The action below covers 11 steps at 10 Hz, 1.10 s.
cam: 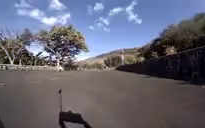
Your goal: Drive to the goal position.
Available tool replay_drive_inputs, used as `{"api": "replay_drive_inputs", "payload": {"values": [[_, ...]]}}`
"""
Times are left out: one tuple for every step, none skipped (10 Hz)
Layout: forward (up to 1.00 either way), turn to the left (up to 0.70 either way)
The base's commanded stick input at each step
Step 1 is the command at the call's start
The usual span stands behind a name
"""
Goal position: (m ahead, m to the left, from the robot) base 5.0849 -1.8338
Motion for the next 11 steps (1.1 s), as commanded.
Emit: {"api": "replay_drive_inputs", "payload": {"values": [[0.5,0.0],[0.5,0.0],[0.5,0.0],[0.5,0.0],[0.5,0.0],[0.5,0.0],[0.5,0.0],[0.5,0.0],[0.5,0.0],[0.5,0.0],[0.5,0.0]]}}
